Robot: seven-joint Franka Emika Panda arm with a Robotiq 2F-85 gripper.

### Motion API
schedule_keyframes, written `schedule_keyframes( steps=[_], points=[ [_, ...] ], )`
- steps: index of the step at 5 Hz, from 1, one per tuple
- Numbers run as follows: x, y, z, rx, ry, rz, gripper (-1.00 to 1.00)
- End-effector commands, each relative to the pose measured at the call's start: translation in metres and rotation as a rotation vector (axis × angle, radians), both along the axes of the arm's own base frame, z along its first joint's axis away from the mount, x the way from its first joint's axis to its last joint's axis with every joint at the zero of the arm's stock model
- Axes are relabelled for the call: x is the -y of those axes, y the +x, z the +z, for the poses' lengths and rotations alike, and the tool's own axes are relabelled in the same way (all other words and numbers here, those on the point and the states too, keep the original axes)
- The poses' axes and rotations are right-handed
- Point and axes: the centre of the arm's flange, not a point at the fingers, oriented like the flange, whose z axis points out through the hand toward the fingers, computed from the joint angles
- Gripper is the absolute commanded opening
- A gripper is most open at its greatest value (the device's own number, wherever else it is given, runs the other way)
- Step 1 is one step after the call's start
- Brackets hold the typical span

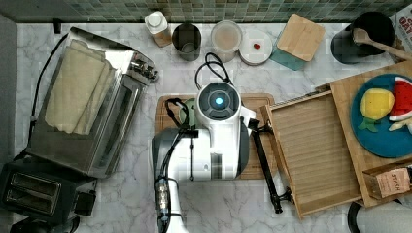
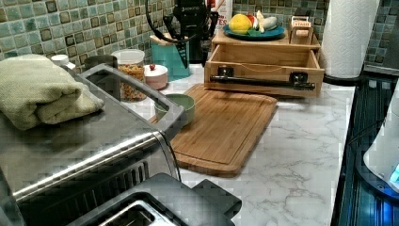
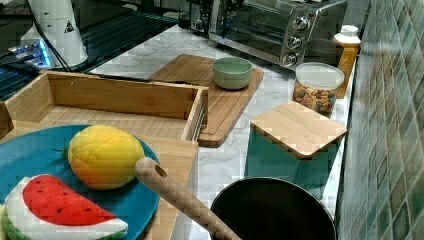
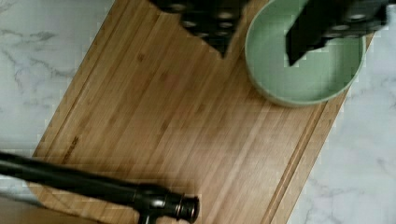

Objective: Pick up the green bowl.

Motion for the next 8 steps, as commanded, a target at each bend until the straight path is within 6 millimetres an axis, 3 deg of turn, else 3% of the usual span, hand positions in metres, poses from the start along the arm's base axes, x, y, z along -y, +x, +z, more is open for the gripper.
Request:
schedule_keyframes(
  steps=[1, 4, 6, 8],
  points=[
    [-0.028, 0.014, 0.002, 0.079, 0.027, -0.013, 1.0],
    [-0.041, 0.001, -0.063, 0.051, -0.018, -0.045, 1.0],
    [-0.026, -0.017, -0.08, 0.058, -0.032, -0.006, 1.0],
    [-0.023, -0.019, -0.102, 0.095, -0.04, 0.002, 1.0]
  ],
)
